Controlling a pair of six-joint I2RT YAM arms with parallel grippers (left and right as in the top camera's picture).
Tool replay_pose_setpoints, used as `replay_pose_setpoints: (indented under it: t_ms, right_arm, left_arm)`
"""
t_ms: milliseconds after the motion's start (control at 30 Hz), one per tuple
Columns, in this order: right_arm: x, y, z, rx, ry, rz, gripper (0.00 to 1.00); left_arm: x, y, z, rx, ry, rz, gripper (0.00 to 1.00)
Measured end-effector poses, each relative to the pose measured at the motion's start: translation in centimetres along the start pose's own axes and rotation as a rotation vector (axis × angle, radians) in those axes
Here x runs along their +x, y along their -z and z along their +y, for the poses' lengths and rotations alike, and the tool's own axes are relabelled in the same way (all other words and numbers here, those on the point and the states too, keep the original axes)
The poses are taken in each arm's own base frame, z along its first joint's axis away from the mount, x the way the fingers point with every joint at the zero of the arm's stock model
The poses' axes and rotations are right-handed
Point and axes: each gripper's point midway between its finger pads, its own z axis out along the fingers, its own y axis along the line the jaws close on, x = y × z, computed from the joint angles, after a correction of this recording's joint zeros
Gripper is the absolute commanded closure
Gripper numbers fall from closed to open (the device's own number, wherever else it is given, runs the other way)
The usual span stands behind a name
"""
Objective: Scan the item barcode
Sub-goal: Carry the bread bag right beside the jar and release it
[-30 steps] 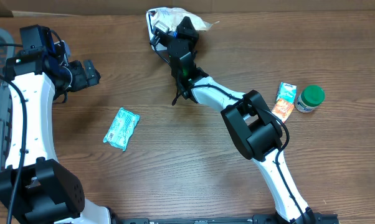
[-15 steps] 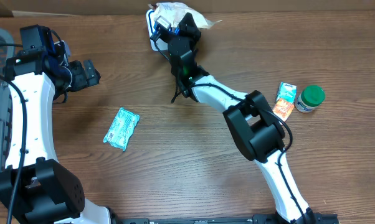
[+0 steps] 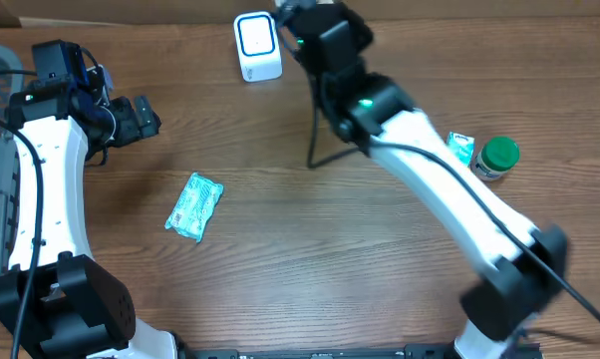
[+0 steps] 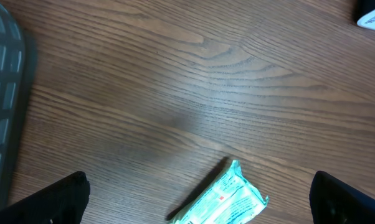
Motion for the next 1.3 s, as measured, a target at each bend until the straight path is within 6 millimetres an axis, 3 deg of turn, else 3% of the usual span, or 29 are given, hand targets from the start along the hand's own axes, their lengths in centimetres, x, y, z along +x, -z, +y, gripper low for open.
replay_pose_setpoints:
  t_ms: [100,200,367,467,733,867,1033,1300]
  right_arm:
    - [2.0,3.2,0.2,-0.125,-0.136,0.076,0.96]
    - [5.5,5.8,0.6,-0.235,-0.261,0.22,0.96]
    - [11.8,8.2,2.1,-0.379,-0.397,0.505,0.96]
    - [14.6,8.9,2.8,-0.444,-0.459,0.628,0.96]
    - [22.8,9.0,4.6,-0.513,-0.579,0.902,0.96]
    - [26.8,9.0,4.5,-0.483,-0.605,1.008,0.96]
    - [30.8,8.3,1.9,-0.35,-0.643,1.078,0.96]
    - [33.7,7.2,-2.3,-0.166,-0.68,1.103,0.96]
  left_arm:
    - [0.0,0.0,0.0,0.0,0.0,0.0,0.0]
    - [0.0,0.0,0.0,0.0,0.0,0.0,0.0]
    - [0.0,0.0,0.0,0.0,0.0,0.0,0.0]
    - [0.0,0.0,0.0,0.0,0.0,0.0,0.0]
    - [0.0,0.0,0.0,0.0,0.0,0.0,0.0]
    - [0.0,0.0,0.0,0.0,0.0,0.0,0.0]
    - [0.0,0.0,0.0,0.0,0.0,0.0,0.0]
    - [0.0,0.0,0.0,0.0,0.0,0.0,0.0]
